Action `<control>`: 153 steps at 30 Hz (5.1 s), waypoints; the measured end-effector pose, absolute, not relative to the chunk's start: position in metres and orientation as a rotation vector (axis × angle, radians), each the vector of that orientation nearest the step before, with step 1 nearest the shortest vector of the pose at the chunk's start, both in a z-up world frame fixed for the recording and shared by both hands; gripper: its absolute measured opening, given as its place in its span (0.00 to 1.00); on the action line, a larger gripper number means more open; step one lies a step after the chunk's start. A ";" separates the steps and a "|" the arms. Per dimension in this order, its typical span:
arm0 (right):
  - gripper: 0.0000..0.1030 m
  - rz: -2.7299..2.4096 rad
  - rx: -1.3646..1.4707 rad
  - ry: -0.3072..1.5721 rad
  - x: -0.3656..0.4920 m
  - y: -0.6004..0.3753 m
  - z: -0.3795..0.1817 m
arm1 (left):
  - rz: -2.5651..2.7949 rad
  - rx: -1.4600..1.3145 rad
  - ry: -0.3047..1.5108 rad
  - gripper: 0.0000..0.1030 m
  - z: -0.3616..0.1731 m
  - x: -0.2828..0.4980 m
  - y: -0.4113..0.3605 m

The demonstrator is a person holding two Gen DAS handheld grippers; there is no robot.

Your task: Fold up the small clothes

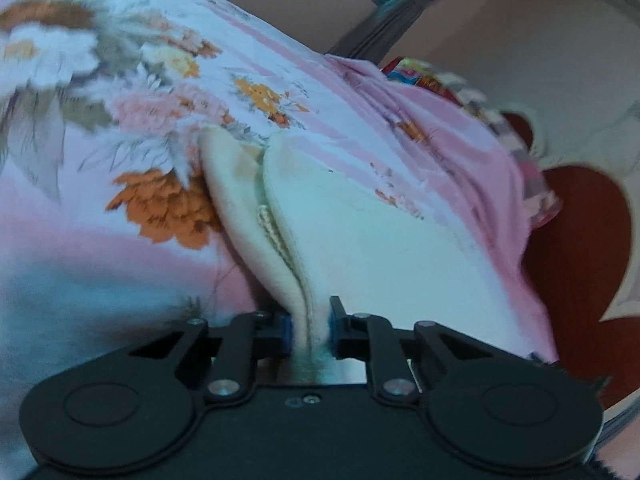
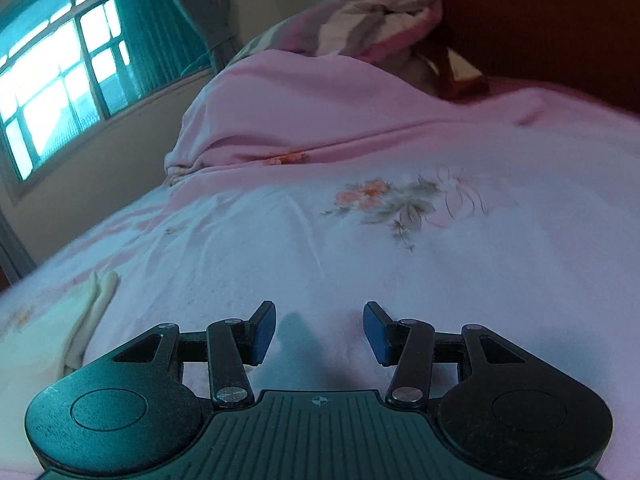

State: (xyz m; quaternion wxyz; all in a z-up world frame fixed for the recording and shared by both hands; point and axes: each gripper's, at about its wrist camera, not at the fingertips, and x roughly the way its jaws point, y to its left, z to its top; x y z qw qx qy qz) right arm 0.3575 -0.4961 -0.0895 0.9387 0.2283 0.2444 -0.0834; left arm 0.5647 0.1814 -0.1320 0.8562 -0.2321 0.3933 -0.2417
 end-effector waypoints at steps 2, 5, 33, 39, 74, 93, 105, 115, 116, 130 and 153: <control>0.47 -0.172 0.487 0.485 0.356 -0.499 -0.090 | -0.477 -0.447 0.836 0.11 -0.117 0.565 0.172; 0.47 -0.169 0.489 0.473 0.352 -0.499 -0.089 | -0.437 -0.394 0.846 0.11 -0.094 0.564 0.155; 0.48 -0.098 0.796 0.320 0.325 -0.535 -0.105 | -0.325 -0.010 0.933 0.11 -0.053 0.566 -0.143; 0.48 -0.095 0.814 0.310 0.322 -0.536 -0.105 | -0.273 0.094 0.862 0.13 -0.041 0.549 -0.168; 0.48 -0.190 0.679 0.405 0.334 -0.521 -0.098 | -0.183 -0.025 0.703 0.66 -0.047 0.458 -0.056; 0.48 0.179 0.637 0.466 0.342 -0.452 -0.056 | -0.073 -0.017 0.713 0.67 -0.090 0.375 0.017; 0.48 0.419 0.777 0.701 0.363 -0.331 -0.067 | -0.191 -0.014 0.695 0.75 -0.110 0.385 0.000; 0.06 0.386 0.617 0.607 0.376 -0.304 -0.045 | -0.209 0.011 0.676 0.78 -0.118 0.383 -0.005; 0.06 0.388 0.614 0.578 0.370 -0.309 -0.040 | -0.206 0.009 0.670 0.78 -0.119 0.382 -0.005; 0.30 0.333 0.607 0.545 0.365 -0.354 -0.058 | -0.220 -0.072 0.635 0.76 -0.117 0.375 0.003; 0.30 0.346 0.804 0.680 0.362 -0.340 -0.091 | -0.223 -0.174 0.647 0.78 -0.121 0.388 0.004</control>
